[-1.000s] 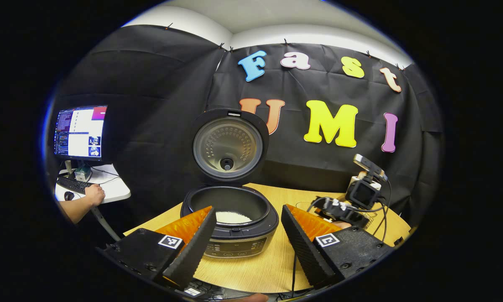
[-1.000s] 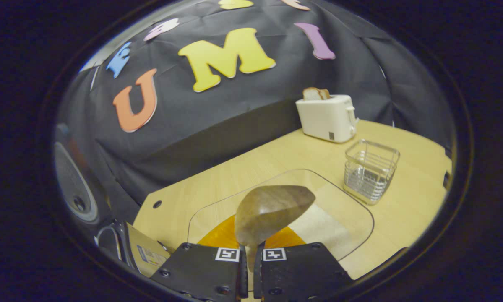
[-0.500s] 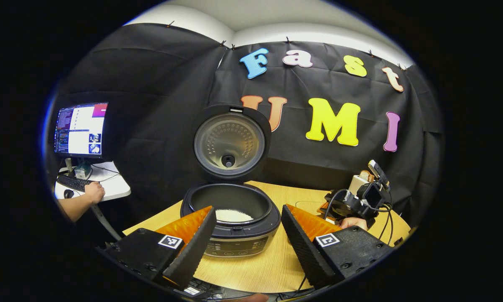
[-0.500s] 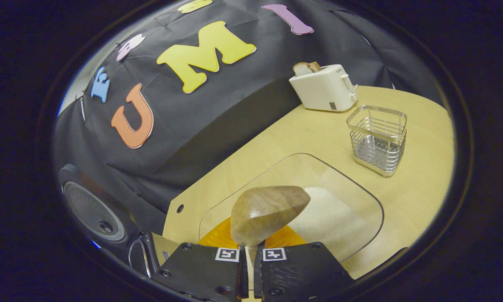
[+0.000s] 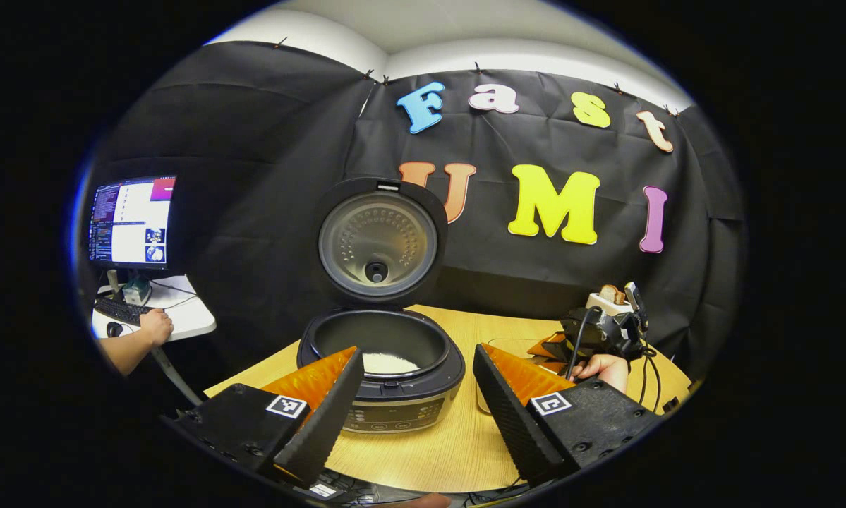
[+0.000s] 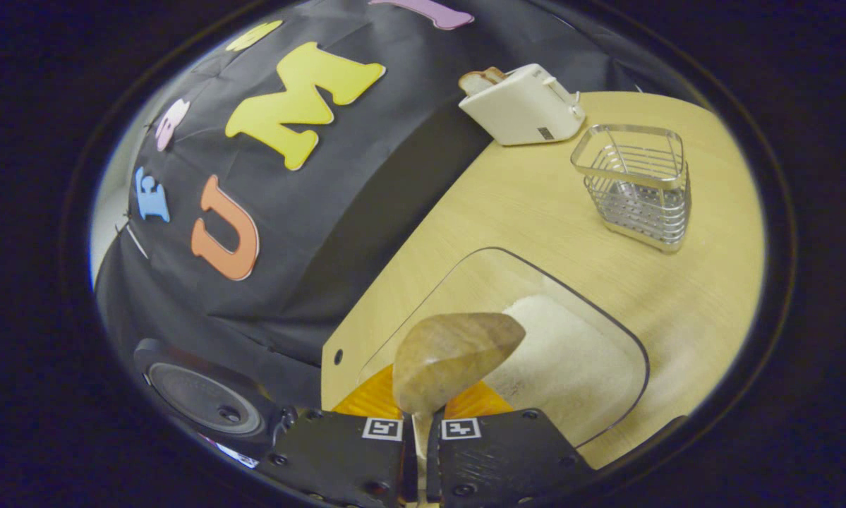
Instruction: Close the left gripper, press the button to open the rice cooker; take a wooden spoon from the chopstick holder with the right hand, scoop a spoonful of rice and pour it into the rice cooker, then put the wooden spoon back into the chopstick holder.
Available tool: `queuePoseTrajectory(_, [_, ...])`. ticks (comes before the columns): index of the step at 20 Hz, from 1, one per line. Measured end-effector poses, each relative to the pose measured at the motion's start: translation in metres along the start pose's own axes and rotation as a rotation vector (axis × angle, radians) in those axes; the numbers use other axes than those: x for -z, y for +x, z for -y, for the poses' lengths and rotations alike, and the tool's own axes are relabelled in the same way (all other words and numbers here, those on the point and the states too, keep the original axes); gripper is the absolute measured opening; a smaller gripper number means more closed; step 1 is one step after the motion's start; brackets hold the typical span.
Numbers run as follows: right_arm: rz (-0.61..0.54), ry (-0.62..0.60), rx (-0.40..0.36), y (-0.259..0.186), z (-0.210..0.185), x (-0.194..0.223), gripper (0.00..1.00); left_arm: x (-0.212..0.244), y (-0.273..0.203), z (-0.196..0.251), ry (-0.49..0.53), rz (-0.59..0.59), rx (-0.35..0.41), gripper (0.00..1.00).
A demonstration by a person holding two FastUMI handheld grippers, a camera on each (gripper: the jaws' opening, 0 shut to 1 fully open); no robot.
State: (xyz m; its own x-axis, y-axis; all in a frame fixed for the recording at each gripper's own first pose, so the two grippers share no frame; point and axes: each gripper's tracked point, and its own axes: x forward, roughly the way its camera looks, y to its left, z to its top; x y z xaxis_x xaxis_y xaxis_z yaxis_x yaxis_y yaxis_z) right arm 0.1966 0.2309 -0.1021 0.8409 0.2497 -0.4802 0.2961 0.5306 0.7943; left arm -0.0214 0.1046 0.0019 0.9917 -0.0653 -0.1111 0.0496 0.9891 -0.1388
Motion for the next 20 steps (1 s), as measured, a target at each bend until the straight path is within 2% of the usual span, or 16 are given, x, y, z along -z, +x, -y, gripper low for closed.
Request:
queuePoseTrajectory(12, [0.08,0.338,-0.201,-0.045,-0.008,-0.049,0.05,0.003,0.003,-0.018,-0.015,-0.01,-0.039,0.99])
queuePoseTrajectory(14, [0.064,0.393,-0.251,-0.053,-0.014,-0.054,0.04,0.004,0.004,-0.017,-0.012,-0.016,-0.042,0.99])
queuePoseTrajectory(15, [0.051,0.428,-0.273,-0.056,-0.017,-0.056,0.05,0.004,0.005,-0.018,-0.006,-0.014,-0.045,0.94])
queuePoseTrajectory(16, [0.04,0.459,-0.295,-0.06,-0.021,-0.058,0.05,0.003,0.004,-0.019,-0.002,-0.012,-0.051,0.99])
queuePoseTrajectory(20, [0.003,0.49,-0.338,-0.074,-0.04,-0.056,0.05,0.004,0.003,-0.021,0.005,-0.012,-0.064,0.99])
